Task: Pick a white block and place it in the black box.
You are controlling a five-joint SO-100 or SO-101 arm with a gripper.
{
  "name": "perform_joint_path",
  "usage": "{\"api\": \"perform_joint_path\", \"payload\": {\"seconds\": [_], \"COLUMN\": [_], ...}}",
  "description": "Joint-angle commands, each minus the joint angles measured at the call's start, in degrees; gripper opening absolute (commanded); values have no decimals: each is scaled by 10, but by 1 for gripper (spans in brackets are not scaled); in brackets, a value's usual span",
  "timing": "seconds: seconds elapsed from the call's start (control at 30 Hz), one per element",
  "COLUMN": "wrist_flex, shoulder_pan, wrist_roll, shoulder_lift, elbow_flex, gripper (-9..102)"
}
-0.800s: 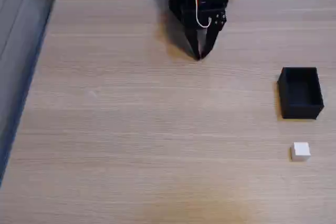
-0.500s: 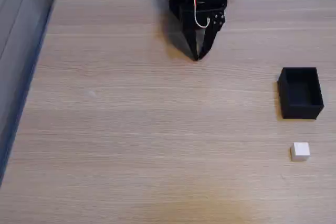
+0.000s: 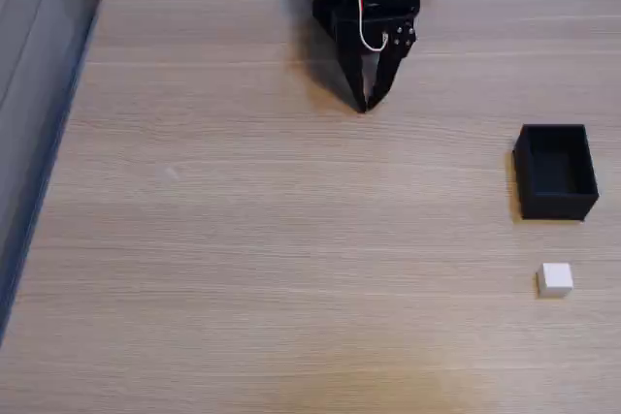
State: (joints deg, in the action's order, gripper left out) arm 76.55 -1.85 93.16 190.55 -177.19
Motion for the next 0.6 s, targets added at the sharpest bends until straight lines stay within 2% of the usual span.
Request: {"api": "perform_joint_path", "payload": {"seconds": [0.0, 0.57], "wrist_flex": [5, 6], "shoulder_pan": [-6, -4], "wrist_roll": [-4, -8], "shoulder_lift": [4, 4], "elbow_flex": [-9, -9], "gripper": [0, 0]}}
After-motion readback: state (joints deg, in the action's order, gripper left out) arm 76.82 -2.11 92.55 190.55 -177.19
